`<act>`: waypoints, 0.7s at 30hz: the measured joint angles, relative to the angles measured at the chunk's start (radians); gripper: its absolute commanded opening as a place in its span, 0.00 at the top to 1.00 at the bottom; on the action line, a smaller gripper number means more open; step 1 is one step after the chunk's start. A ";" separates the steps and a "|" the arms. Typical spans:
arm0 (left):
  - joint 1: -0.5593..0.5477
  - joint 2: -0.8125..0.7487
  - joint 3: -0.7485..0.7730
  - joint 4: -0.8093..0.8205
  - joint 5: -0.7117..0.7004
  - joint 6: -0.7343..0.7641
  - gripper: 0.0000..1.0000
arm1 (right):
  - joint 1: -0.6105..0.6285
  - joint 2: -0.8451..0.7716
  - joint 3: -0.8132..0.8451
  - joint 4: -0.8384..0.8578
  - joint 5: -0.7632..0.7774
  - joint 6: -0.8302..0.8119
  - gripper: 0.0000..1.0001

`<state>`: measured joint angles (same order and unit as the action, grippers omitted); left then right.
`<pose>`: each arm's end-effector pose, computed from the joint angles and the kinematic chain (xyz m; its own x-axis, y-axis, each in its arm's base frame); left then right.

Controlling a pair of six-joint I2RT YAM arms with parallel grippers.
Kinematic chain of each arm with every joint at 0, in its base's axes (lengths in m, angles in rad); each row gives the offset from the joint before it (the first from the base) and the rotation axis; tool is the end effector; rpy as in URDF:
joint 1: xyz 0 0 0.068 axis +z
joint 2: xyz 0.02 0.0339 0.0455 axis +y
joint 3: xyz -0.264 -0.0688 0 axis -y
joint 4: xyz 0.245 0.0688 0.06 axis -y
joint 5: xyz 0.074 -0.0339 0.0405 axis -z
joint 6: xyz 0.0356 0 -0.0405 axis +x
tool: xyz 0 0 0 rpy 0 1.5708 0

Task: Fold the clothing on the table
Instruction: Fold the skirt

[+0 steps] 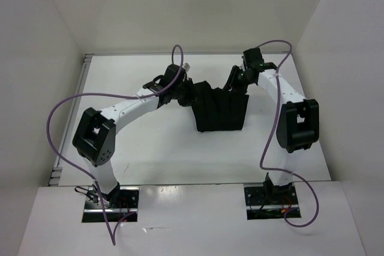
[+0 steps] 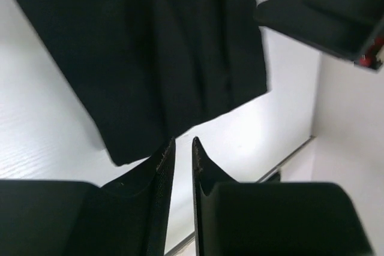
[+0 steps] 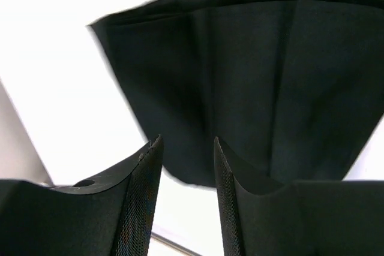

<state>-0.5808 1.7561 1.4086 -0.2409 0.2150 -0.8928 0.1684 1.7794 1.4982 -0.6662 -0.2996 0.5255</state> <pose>0.3385 -0.2313 0.2856 -0.8241 -0.3693 -0.4295 0.0679 0.6884 -0.7221 0.3825 0.0757 0.2737 -0.8580 0.3403 -0.3848 0.1160 0.8581 0.5001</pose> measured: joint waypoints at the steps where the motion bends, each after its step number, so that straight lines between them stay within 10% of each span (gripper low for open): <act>1: -0.001 0.016 -0.009 -0.007 0.000 0.000 0.76 | -0.001 0.033 0.000 0.004 -0.008 -0.005 0.55; 21: -0.002 0.131 0.114 -0.051 0.032 0.072 0.56 | -0.083 -0.009 -0.347 0.014 0.058 0.043 0.45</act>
<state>-0.5831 1.8874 1.5227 -0.2920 0.2474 -0.8211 0.0856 1.7702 1.1515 -0.6525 -0.2417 0.5690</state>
